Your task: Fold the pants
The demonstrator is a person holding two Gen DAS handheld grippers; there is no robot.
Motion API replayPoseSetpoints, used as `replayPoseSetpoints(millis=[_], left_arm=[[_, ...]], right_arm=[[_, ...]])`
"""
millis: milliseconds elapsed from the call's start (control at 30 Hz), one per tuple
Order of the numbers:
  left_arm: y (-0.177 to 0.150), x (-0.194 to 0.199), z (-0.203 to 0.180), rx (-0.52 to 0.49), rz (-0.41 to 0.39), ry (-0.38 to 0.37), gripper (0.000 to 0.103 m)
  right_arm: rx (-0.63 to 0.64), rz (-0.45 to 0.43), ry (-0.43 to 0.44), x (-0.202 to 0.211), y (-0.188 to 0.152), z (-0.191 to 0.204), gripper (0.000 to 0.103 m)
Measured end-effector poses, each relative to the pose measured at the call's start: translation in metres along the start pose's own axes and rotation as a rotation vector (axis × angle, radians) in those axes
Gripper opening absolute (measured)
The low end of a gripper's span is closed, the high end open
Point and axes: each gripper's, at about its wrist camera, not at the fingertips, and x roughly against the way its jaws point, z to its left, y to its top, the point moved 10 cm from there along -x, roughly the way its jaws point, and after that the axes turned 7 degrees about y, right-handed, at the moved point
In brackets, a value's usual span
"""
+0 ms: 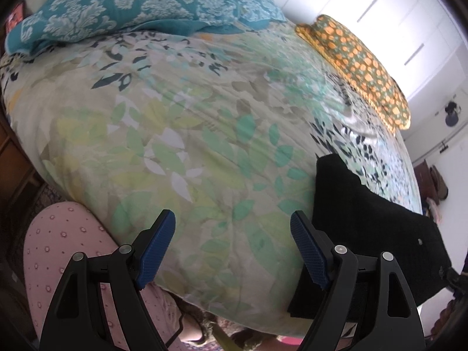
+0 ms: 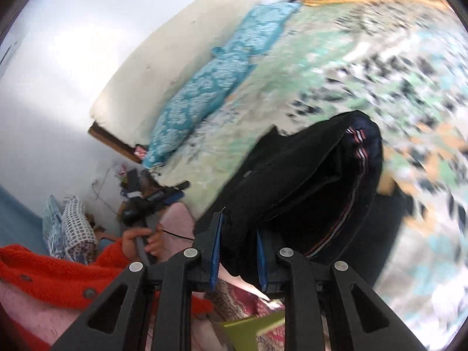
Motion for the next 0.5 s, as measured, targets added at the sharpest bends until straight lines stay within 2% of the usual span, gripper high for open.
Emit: replayPoseSetpoints(millis=[100, 200, 367, 433, 467, 500], left_arm=[[-0.004, 0.001, -0.016, -0.069, -0.004, -0.001, 0.083], [-0.009, -0.001, -0.033, -0.135, 0.002, -0.004, 0.083], [-0.021, 0.008, -0.064, -0.258, -0.006, -0.03, 0.083], [-0.03, 0.014, -0.087, -0.328, -0.006, -0.085, 0.083], [-0.035, 0.014, -0.097, -0.356, -0.001, -0.101, 0.083], [-0.043, 0.014, -0.11, -0.409, 0.008, -0.115, 0.083]], right_arm=[[-0.014, 0.034, -0.146, 0.0, -0.03, -0.042, 0.021], [-0.09, 0.052, -0.196, -0.005, -0.056, -0.091, 0.021], [-0.133, -0.01, -0.182, -0.01, -0.064, -0.106, 0.021], [-0.151, -0.024, -0.176, -0.008, -0.067, -0.109, 0.022], [-0.162, -0.025, -0.169, -0.007, -0.068, -0.111, 0.023], [-0.179, -0.023, -0.16, -0.01, -0.068, -0.109, 0.029]])
